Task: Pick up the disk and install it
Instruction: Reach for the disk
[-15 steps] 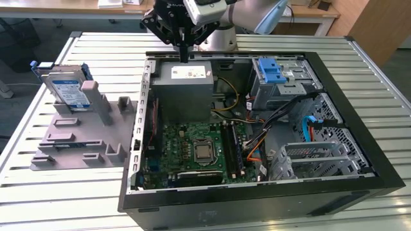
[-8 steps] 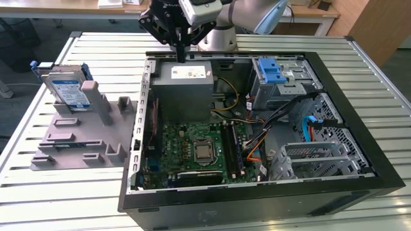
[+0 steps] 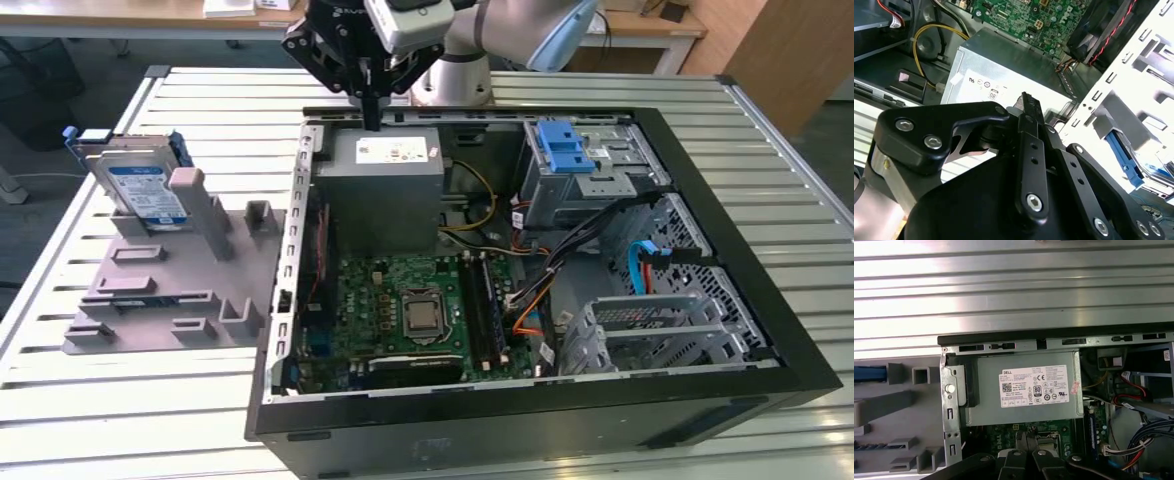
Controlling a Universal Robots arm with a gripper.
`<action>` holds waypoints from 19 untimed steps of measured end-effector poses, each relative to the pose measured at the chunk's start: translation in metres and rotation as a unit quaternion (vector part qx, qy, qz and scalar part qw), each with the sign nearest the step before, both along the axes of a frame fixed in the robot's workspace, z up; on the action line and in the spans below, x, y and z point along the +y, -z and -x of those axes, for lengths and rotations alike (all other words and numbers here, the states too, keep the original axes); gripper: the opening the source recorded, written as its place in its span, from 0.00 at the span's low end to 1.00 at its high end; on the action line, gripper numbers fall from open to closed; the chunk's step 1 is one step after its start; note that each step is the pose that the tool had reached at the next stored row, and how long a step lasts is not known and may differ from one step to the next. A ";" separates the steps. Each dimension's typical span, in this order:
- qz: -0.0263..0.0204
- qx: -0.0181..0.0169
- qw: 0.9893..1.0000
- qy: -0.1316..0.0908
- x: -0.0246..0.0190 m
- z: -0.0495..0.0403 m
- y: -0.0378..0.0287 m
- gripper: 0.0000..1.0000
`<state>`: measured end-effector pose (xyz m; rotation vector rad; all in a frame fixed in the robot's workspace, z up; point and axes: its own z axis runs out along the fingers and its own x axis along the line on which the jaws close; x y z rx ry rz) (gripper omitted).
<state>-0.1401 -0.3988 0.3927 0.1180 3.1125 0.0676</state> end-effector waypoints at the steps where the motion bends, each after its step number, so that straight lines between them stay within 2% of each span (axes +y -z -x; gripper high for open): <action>1: 0.000 0.000 1.000 0.000 0.0000 0.0005 0.0001 0.11; 19: 0.000 0.000 1.000 0.000 0.0000 0.0071 0.0015 0.11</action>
